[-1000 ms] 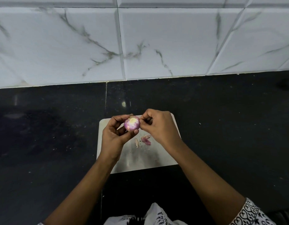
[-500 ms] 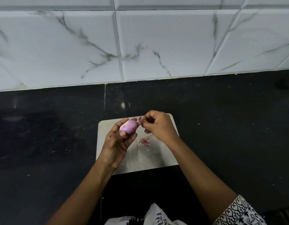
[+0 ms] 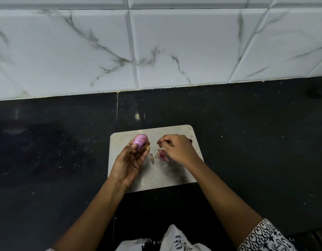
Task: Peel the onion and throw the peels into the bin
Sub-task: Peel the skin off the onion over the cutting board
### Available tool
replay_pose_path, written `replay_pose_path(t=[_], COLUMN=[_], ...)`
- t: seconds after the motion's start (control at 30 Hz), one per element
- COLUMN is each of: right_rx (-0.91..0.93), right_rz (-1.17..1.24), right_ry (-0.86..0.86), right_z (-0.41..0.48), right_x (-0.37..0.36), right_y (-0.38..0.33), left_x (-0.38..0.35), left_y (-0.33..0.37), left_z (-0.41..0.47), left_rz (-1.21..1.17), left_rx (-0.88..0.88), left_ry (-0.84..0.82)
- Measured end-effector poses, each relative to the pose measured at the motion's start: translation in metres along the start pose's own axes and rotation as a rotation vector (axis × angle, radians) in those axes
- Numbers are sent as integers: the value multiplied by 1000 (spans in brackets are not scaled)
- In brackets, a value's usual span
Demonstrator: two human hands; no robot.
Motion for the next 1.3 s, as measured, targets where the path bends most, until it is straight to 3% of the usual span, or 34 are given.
replay_pose_path(t=[0.3,0.6,1.0,1.13,1.3], right_rx=[209,343,532,414,-81], right_rz=[108,-32,-248,-100,451], right_ry=[210,219,392,390,328], right_z=[-6,-3,-8,-3,-4], right_x=[11,18,5,5,3], right_y=[-35,-45,-51,-40,-22], left_x=[-11,-15,-14,-13,-18], left_y=[-2,-1,0,-3,-13], left_z=[2,1,-2,-1,0], left_rz=[128,243,280,245,151], left_rx=[-28,-110,-171,-135,-95], left_ry=[-42,-50,-70,-122,-204])
Point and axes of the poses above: each hand's wrist, its own z-axis towards the middle knuckle, its own x-axis out of the back of the hand, y = z × x, the point moved 3 cm from there along z, towards the middle knuckle, and after that the axes turned 11 degrees about x, right-handed, at the moved point
